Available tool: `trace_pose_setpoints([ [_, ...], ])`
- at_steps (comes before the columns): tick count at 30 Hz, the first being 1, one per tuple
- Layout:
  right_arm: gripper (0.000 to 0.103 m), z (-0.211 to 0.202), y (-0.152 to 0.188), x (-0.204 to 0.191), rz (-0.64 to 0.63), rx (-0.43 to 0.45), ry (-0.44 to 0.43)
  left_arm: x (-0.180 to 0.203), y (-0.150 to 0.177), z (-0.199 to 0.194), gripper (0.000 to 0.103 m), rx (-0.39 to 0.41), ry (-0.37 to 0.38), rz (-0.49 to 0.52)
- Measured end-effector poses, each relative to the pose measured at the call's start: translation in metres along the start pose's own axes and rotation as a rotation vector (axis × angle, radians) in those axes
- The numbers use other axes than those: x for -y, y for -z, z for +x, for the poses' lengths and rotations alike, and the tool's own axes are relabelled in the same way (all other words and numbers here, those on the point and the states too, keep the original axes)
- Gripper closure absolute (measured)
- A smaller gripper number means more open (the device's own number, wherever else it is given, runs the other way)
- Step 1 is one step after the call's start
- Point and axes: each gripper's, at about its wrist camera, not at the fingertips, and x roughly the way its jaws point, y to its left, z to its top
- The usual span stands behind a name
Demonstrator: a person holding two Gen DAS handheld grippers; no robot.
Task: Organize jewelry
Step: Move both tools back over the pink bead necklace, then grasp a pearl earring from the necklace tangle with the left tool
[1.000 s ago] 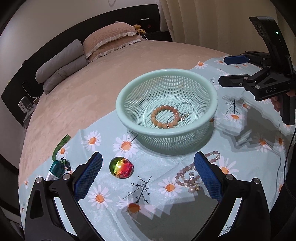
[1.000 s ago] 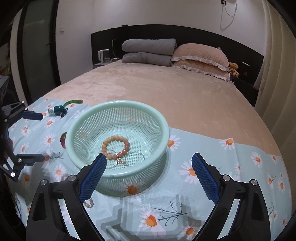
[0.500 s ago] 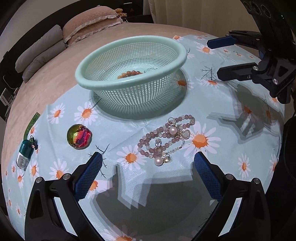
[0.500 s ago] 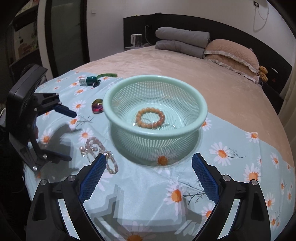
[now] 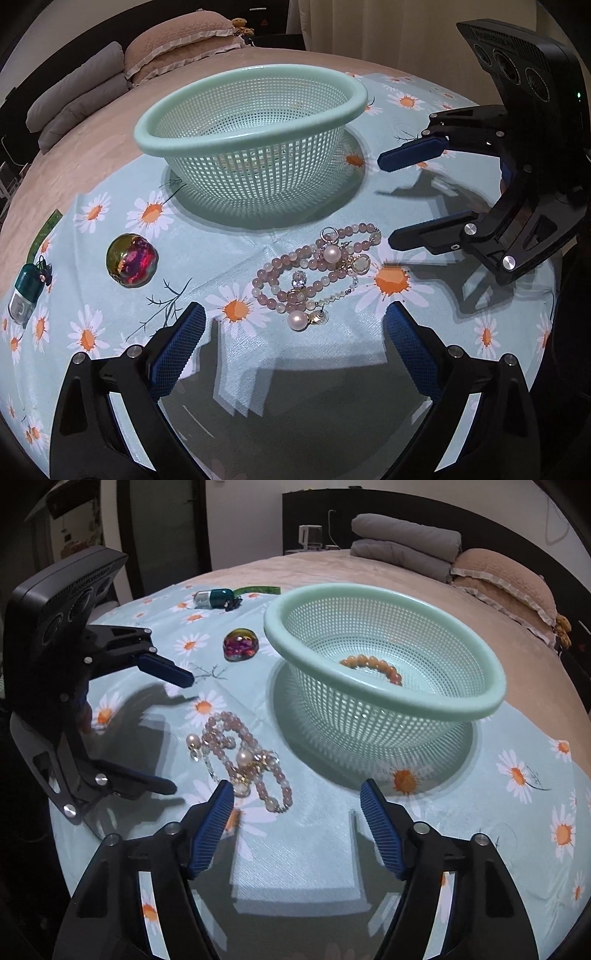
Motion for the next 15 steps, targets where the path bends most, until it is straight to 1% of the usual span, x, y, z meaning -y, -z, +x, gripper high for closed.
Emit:
trace_pose_setpoints([
  [1, 0.038, 0.002, -0.002, -0.003, -0.012, 0.004, -0.012, 0.001, 0.0, 0.0, 0.016, 0.004, 0.002, 0.006],
  [2, 0.041, 0.004, -0.005, -0.006, -0.028, 0.008, -0.018, 0.002, 0.0, 0.001, 0.017, 0.002, 0.005, 0.012],
  [4, 0.047, 0.008, -0.008, -0.011, -0.06, 0.013, -0.038, 0.003, 0.0, 0.004, 0.025, -0.007, 0.008, 0.022],
  [6, 0.05, 0.013, -0.011, -0.014, -0.073, 0.009, -0.057, 0.005, -0.001, 0.006, 0.028, -0.014, 0.026, 0.025],
  [8, 0.059, 0.019, -0.014, -0.015, -0.082, -0.001, -0.07, 0.004, -0.001, 0.008, 0.034, -0.02, 0.037, 0.023],
  [9, 0.062, 0.021, -0.015, -0.016, -0.088, -0.007, -0.076, 0.003, -0.001, 0.008, 0.036, -0.025, 0.044, 0.024],
  [10, 0.066, 0.023, -0.016, -0.017, -0.095, -0.009, -0.077, 0.003, 0.0, 0.008, 0.04, -0.029, 0.052, 0.023],
  [11, 0.068, 0.025, -0.017, -0.018, -0.103, -0.011, -0.081, 0.003, 0.0, 0.008, 0.045, -0.031, 0.064, 0.024],
  [13, 0.07, 0.027, -0.018, -0.02, -0.12, -0.012, -0.086, 0.004, 0.001, 0.009, 0.051, -0.042, 0.088, 0.032],
  [15, 0.072, 0.03, -0.018, -0.023, -0.13, -0.021, -0.098, 0.004, 0.001, 0.009, 0.051, -0.045, 0.094, 0.031],
])
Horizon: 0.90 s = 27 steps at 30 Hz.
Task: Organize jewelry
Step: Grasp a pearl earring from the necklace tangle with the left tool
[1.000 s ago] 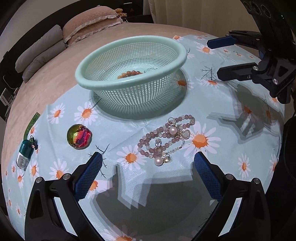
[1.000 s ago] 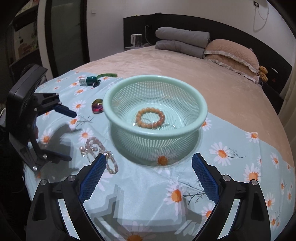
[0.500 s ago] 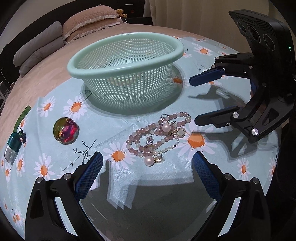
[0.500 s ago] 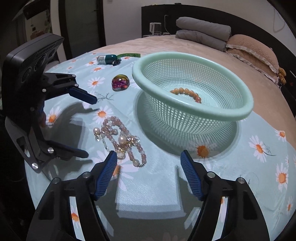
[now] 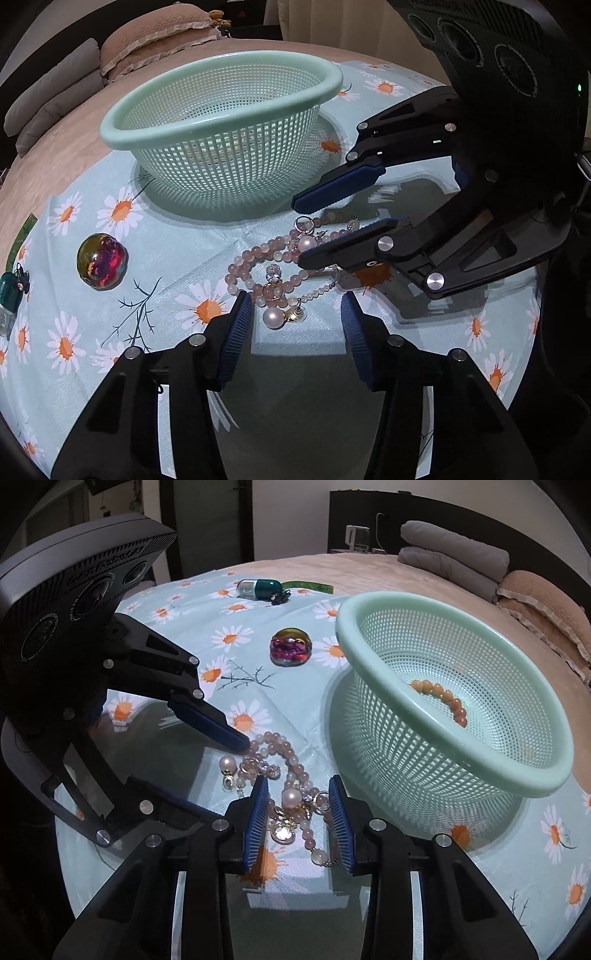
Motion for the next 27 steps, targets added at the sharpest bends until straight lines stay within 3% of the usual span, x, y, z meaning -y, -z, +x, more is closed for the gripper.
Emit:
trace_pose_setpoints([
  [2, 0.088, 0.005, 0.0, -0.003, -0.015, -0.019, -0.005, 0.0, 0.0, 0.001, 0.055, -0.005, 0.003, -0.003],
  [6, 0.092, 0.006, 0.001, -0.006, -0.033, -0.039, 0.008, 0.0, -0.003, 0.002, 0.066, -0.026, 0.013, -0.009],
  [8, 0.092, 0.005, 0.002, -0.005, -0.031, -0.047, 0.002, -0.001, -0.003, 0.002, 0.08, -0.038, 0.021, -0.012],
  [11, 0.092, 0.0, 0.003, -0.006, -0.045, -0.051, -0.013, -0.005, -0.003, 0.001, 0.091, -0.058, 0.037, -0.023],
  [20, 0.092, -0.022, 0.003, -0.002, -0.053, -0.032, -0.022, -0.008, 0.001, -0.009, 0.091, -0.081, 0.024, -0.012],
  [27, 0.092, -0.038, 0.009, 0.006, -0.042, -0.074, -0.107, -0.026, 0.01, -0.024, 0.091, -0.085, 0.0, -0.04],
])
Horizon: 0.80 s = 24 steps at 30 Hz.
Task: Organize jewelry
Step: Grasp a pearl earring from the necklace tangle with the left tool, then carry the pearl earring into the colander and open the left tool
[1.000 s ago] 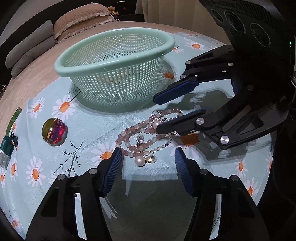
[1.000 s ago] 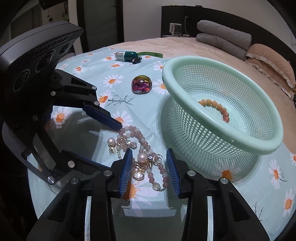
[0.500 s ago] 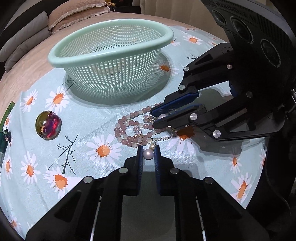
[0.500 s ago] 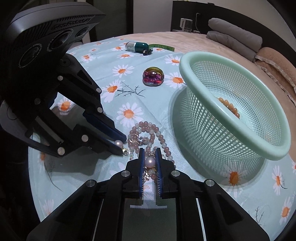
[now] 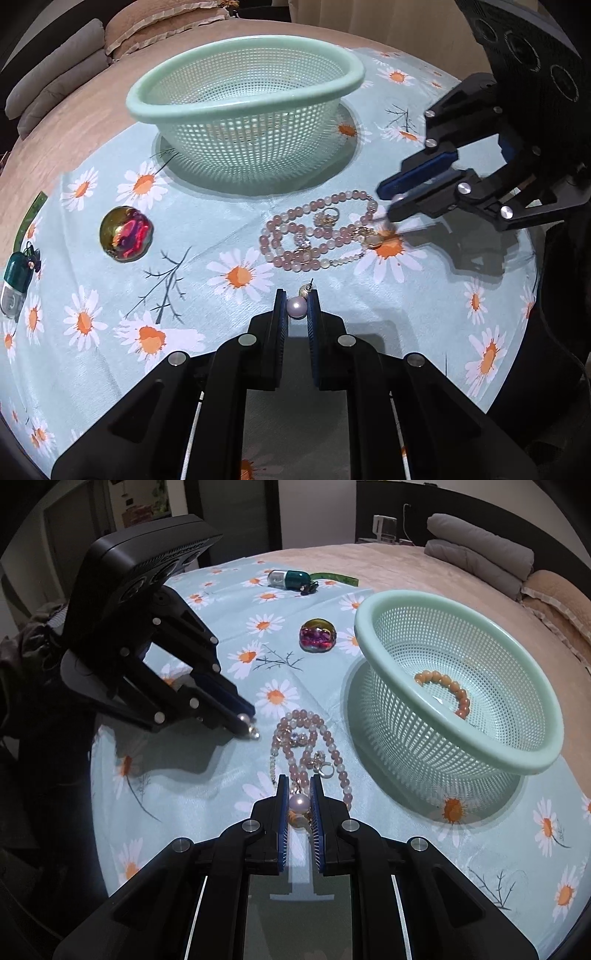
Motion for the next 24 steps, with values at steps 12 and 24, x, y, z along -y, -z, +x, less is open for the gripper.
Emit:
trace_pose_setpoints([
  [12, 0.092, -0.051, 0.008, 0.01, 0.036, 0.08, 0.062, -0.038, -0.022, -0.055, 0.091, 0.114, -0.122, -0.107],
  [24, 0.092, -0.083, -0.008, 0.004, 0.043, 0.168, 0.099, -0.03, -0.072, -0.079, 0.091, 0.227, -0.121, -0.12],
])
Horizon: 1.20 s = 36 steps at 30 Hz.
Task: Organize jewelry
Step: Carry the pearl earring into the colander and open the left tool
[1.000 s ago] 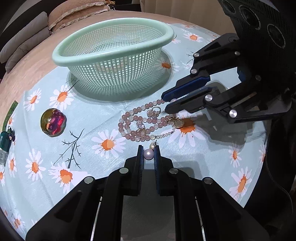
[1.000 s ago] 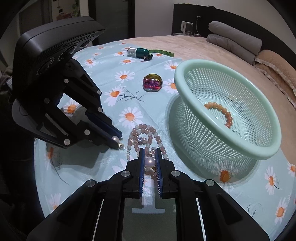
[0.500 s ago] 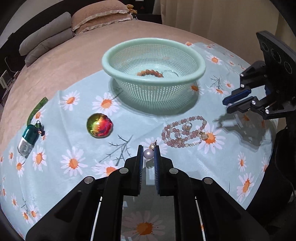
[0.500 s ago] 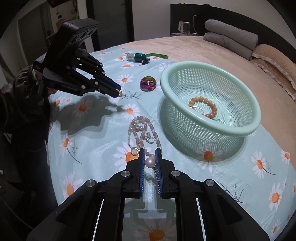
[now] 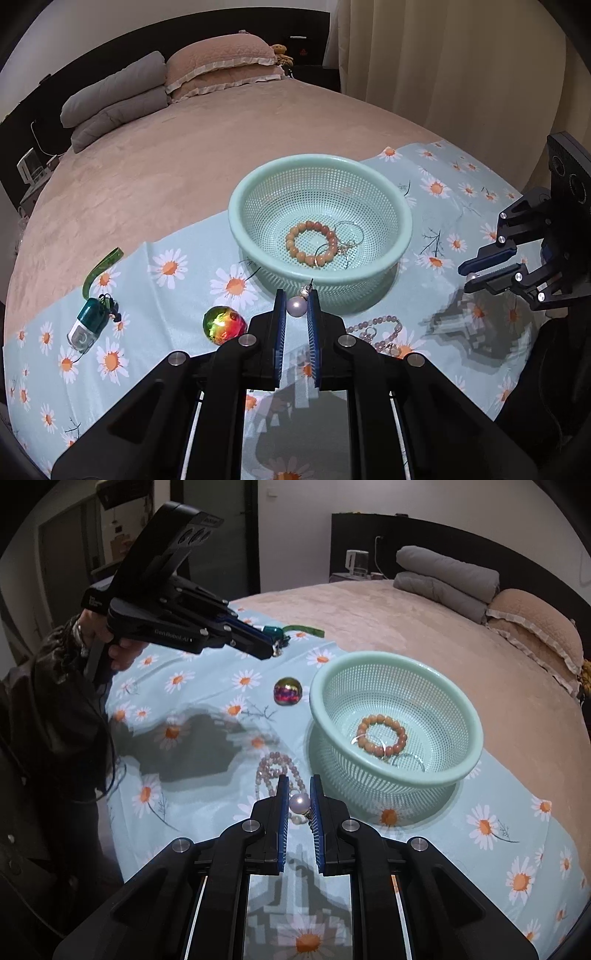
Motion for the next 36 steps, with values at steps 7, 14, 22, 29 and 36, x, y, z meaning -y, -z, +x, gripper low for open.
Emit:
trace_pose_setpoints([
  [7, 0.092, -0.013, -0.012, 0.018, 0.062, 0.09, 0.075, 0.014, -0.027, 0.012, 0.091, -0.003, 0.0, 0.045],
  [14, 0.092, -0.016, -0.02, 0.039, 0.11, 0.164, 0.154, 0.019, -0.044, 0.036, 0.091, -0.027, 0.018, 0.086],
  [22, 0.092, 0.007, -0.033, 0.059, 0.161, 0.183, 0.161, 0.027, -0.054, 0.066, 0.091, -0.049, 0.015, 0.135],
  [29, 0.092, 0.028, -0.027, 0.067, 0.165, 0.132, 0.175, 0.024, -0.053, 0.077, 0.091, -0.067, 0.017, 0.136],
  [36, 0.092, 0.04, -0.023, 0.071, 0.176, 0.091, 0.196, 0.026, -0.052, 0.084, 0.091, -0.091, 0.007, 0.142],
])
